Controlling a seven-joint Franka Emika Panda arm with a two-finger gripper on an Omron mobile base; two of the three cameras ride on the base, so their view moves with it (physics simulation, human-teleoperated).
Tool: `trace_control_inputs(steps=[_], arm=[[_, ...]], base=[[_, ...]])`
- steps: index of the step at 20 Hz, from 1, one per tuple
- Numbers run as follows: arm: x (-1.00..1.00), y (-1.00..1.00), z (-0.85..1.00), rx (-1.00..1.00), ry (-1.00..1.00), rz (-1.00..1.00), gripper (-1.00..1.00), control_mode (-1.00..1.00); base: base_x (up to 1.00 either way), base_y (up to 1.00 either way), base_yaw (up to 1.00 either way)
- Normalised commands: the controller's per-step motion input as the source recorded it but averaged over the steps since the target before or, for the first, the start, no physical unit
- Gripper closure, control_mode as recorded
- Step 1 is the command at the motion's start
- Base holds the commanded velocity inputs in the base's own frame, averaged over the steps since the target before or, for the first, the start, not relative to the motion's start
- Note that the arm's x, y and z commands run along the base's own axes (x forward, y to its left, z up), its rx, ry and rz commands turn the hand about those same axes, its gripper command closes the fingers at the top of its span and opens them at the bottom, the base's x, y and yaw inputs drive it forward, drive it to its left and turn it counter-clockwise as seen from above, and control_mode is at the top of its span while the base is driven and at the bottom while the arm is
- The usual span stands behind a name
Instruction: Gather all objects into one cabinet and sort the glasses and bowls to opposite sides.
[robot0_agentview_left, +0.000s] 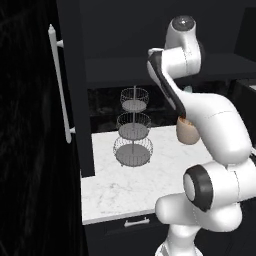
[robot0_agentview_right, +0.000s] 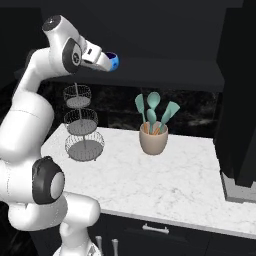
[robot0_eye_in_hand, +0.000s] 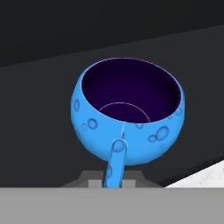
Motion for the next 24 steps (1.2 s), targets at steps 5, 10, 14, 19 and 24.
trace_control_inputs(steps=[5,10,14,19,24], arm=[[-0.7,-0.24,0.0,0.05,-0.01,0.15,1.0,-1.0],[-1.0,-0.13,0.03,0.07,-0.06,0.22,1.0,-1.0],[-1.0,0.02,0.02,-0.01,0.0,0.38,1.0,-1.0],[-1.0,0.25,0.09,-0.1,0.0,0.39,1.0,-1.0],[-1.0,0.25,0.16,-0.11,0.0,0.24,1.0,-1.0]], base=[[0.0,0.0,0.0],[0.0,0.0,0.0],[0.0,0.0,0.0],[0.0,0.0,0.0],[0.0,0.0,0.0]])
